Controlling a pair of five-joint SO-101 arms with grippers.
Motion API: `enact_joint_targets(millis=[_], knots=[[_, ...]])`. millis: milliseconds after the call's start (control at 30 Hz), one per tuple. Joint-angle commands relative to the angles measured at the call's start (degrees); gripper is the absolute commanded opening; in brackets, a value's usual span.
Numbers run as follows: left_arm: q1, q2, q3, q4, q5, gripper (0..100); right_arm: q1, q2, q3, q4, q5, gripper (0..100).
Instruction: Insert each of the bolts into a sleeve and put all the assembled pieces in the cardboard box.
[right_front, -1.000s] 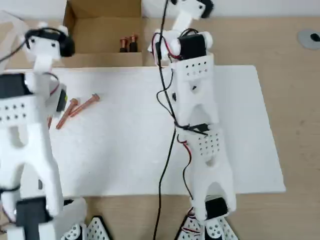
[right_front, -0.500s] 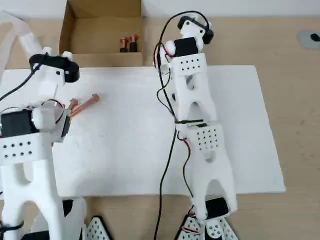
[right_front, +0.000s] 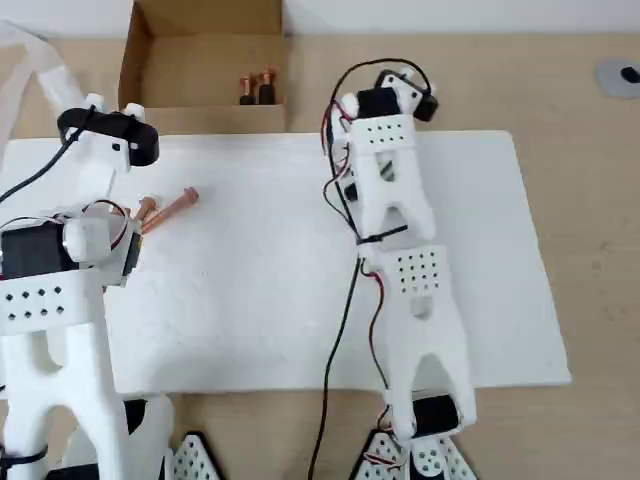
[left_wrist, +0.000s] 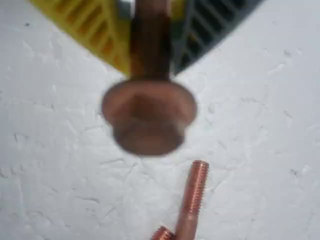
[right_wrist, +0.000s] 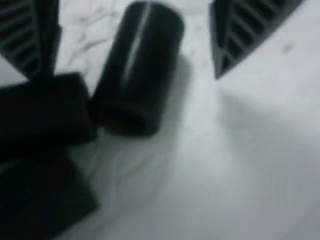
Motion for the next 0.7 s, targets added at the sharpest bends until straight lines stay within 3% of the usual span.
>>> enact_joint_targets(millis=[0,433,667], knots=[[1.1,-2.0,0.1,-0.9,-0.3,1,1.5,0.2,-4.0,-0.4,0.0,24.6],[1.1,-2.1,0.1,-0.9,-0.3,1,0.6,6.1,-10.4,0.1,0.1,24.4],[1.1,-2.1,0.0,-0.9,-0.3,1,-2.2,6.2,-10.7,1.0,1.1,6.2]])
